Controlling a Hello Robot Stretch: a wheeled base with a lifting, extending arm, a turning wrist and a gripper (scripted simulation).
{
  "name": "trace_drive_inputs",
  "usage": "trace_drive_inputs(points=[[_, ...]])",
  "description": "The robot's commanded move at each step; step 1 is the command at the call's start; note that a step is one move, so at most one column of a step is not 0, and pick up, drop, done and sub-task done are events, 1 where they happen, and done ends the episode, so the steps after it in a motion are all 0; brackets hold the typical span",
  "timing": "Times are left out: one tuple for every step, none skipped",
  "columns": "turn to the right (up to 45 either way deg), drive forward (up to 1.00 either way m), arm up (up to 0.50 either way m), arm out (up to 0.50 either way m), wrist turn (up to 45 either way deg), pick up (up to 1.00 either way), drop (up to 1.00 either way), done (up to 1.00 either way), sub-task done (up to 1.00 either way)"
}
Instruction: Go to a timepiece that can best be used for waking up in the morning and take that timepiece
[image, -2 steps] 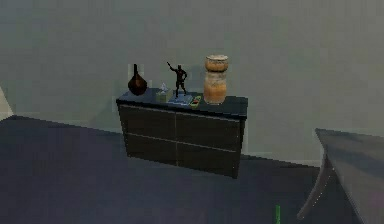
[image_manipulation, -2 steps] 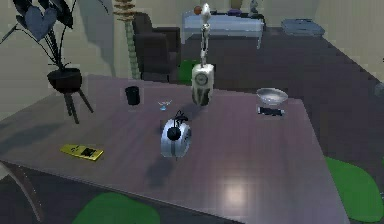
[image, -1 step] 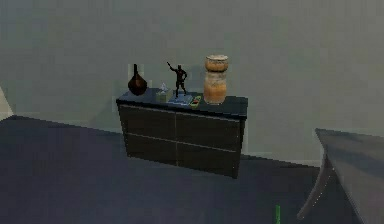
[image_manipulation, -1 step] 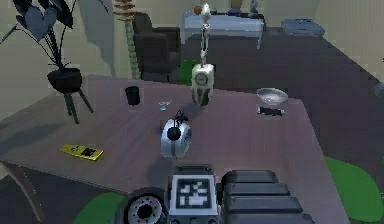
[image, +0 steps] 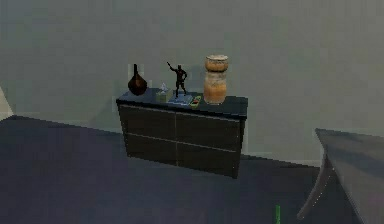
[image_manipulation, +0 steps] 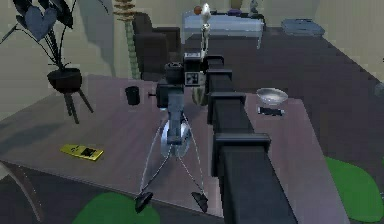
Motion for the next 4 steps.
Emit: trace_drive_inputs(points=[[0.0,0.0,0.0,0.0,45.0,0.0,0.0,0.0,0.0],[0.0,0.0,0.0,0.0,45.0,0.0,0.0,0.0,0.0],[0.0,0.0,0.0,0.0,45.0,0.0,0.0,0.0,0.0],[0.0,0.0,0.0,0.0,42.0,0.0,0.0,0.0,0.0]])
